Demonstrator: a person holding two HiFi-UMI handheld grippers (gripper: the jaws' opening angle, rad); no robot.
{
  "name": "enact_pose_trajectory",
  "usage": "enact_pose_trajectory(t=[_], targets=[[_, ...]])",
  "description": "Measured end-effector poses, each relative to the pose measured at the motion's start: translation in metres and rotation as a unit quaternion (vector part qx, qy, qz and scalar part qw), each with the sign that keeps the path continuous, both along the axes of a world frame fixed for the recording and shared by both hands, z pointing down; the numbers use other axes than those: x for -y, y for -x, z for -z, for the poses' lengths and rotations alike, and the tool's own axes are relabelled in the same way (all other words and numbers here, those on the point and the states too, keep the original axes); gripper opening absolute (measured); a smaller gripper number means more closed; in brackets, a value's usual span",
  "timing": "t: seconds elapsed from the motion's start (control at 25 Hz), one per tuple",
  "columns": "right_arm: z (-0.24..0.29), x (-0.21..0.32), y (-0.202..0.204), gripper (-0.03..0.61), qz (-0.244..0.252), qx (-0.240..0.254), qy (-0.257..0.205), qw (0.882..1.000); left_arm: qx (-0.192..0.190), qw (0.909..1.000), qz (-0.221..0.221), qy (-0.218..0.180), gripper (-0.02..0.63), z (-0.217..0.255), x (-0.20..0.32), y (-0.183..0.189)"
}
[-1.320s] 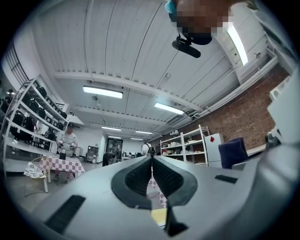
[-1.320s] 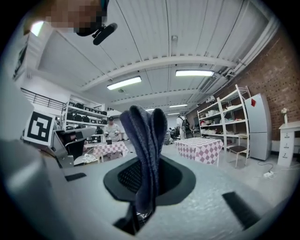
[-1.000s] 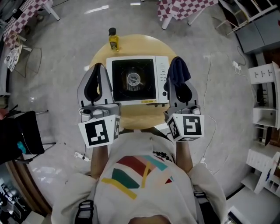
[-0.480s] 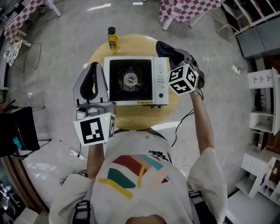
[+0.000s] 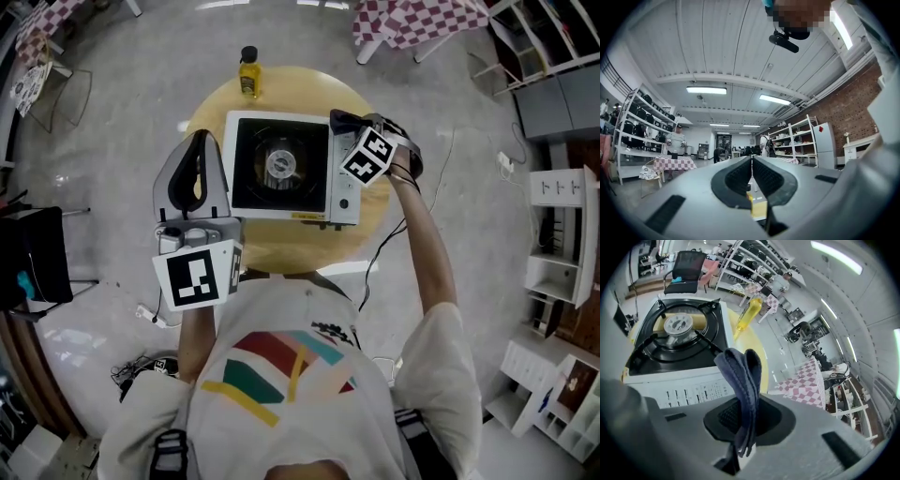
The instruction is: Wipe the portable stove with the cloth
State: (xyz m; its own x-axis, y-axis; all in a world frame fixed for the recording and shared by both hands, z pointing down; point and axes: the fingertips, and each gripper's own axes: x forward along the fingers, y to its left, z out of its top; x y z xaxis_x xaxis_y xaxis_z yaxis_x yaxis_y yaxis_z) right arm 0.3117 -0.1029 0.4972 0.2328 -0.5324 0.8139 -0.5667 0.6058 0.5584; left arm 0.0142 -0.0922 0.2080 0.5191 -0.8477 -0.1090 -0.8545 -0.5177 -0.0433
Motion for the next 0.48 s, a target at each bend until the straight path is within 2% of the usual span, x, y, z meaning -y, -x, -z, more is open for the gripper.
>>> enact_pose_trajectory(t=[0.2, 0.48], targets=[[-0.019, -0.005, 0.001, 0.032, 0.002, -0.006, 0.025, 1.0, 0.005, 1.0, -0.003, 0.005, 0.008, -0.005, 0.0, 0.0], [-0.028, -0.02, 0.011, 0.032, 0.04, -0.025, 0.043, 0.998, 0.003, 0.9999, -0.009, 0.007, 0.008, -0.008, -0.002, -0.005]])
